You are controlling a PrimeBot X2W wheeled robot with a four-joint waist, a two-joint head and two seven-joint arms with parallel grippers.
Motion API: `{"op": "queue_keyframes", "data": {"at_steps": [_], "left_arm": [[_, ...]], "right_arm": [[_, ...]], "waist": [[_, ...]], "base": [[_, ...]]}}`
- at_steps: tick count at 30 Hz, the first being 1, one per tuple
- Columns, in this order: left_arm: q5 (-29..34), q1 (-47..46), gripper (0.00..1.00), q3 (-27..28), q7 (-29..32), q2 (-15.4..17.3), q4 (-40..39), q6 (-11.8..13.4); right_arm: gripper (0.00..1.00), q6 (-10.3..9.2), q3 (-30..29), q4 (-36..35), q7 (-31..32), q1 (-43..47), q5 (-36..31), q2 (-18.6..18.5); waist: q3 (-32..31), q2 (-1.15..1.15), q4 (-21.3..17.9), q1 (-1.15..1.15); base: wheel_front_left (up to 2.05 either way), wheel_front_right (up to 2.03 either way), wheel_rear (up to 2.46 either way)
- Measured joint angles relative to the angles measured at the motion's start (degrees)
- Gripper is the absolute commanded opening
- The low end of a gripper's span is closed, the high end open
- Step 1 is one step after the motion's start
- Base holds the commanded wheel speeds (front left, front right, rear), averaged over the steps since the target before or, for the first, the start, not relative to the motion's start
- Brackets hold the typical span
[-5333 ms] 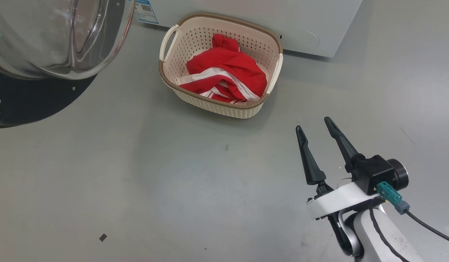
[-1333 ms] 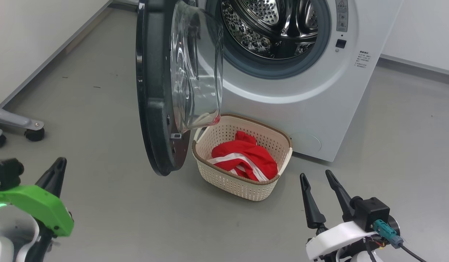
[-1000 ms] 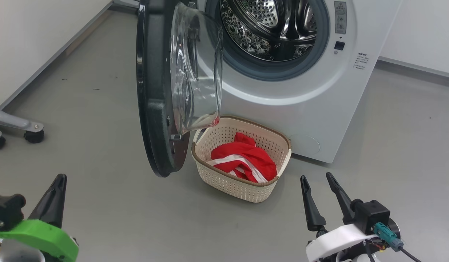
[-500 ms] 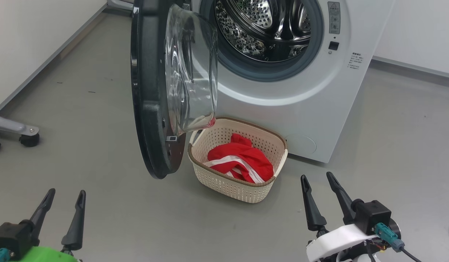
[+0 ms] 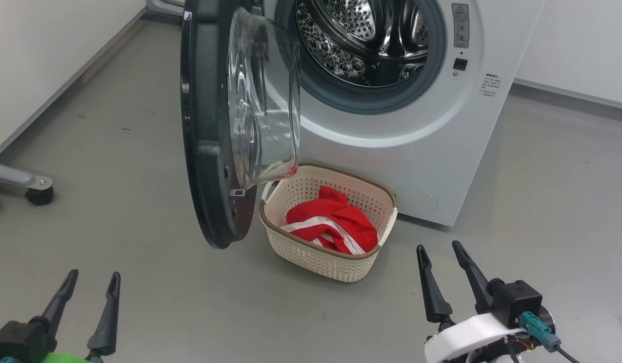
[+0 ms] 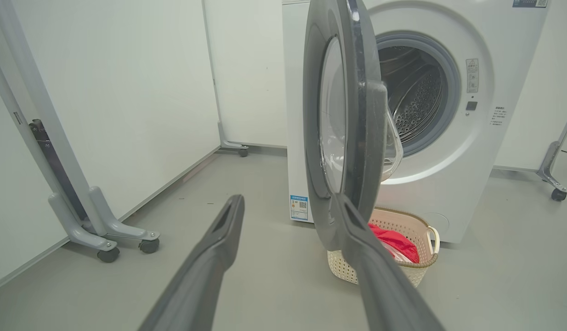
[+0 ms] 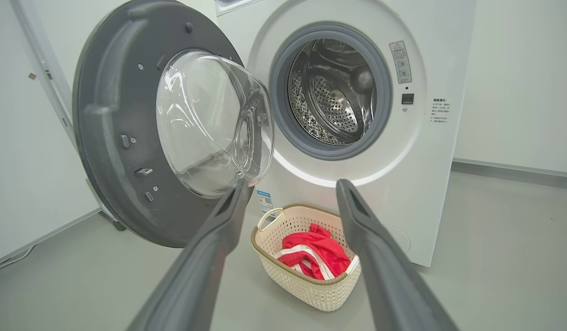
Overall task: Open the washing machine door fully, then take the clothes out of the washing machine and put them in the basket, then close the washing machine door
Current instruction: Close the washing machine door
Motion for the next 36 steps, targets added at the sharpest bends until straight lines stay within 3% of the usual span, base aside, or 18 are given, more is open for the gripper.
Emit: {"op": "queue_keyframes", "data": {"at_steps": [32, 33, 35, 36], "left_arm": [[0.73, 0.01, 1.0, -1.09, -1.56, -0.11, 1.37, 0.0], [0.73, 0.01, 0.77, -1.12, -1.56, -0.11, 1.42, 0.0], [0.73, 0.01, 0.01, -1.36, -1.56, -0.11, 1.51, 0.0], [0.73, 0.01, 0.0, -1.47, -1.56, -0.11, 1.54, 0.0]], "right_arm": [[1.0, 0.1, 0.2, -0.11, 0.0, 0.31, -0.02, 0.16], [1.0, 0.1, 0.2, -0.16, 0.0, 0.31, -0.02, 0.16], [1.0, 0.1, 0.2, -0.18, 0.01, 0.31, -0.02, 0.18], [1.0, 0.1, 0.2, -0.18, 0.0, 0.31, -0.02, 0.18]], "waist": [[-0.15, 0.0, -0.62, 0.0], [-0.12, 0.0, -0.61, 0.0], [-0.07, 0.0, -0.59, 0.0], [-0.05, 0.0, -0.58, 0.0]], "base": [[0.0, 0.0, 0.0], [0.0, 0.0, 0.0], [0.0, 0.0, 0.0], [0.0, 0.0, 0.0]]}}
